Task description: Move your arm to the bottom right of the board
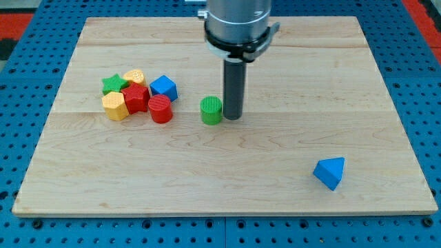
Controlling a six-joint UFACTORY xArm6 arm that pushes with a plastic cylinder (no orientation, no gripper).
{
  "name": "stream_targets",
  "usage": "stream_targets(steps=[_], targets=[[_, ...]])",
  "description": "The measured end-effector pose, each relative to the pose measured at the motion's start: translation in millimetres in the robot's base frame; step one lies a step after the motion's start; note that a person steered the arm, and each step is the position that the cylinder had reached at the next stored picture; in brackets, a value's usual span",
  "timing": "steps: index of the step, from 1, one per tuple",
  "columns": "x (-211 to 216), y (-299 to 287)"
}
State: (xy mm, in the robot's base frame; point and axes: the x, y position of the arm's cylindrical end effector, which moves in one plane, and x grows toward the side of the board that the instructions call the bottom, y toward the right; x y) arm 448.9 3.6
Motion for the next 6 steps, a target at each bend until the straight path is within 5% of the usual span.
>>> stream_targets(steps=[2,3,5,6], targets=[[-11.8,-67.9],[-5.9,-36.6],[80.2,171.3],[93.4,209.2]])
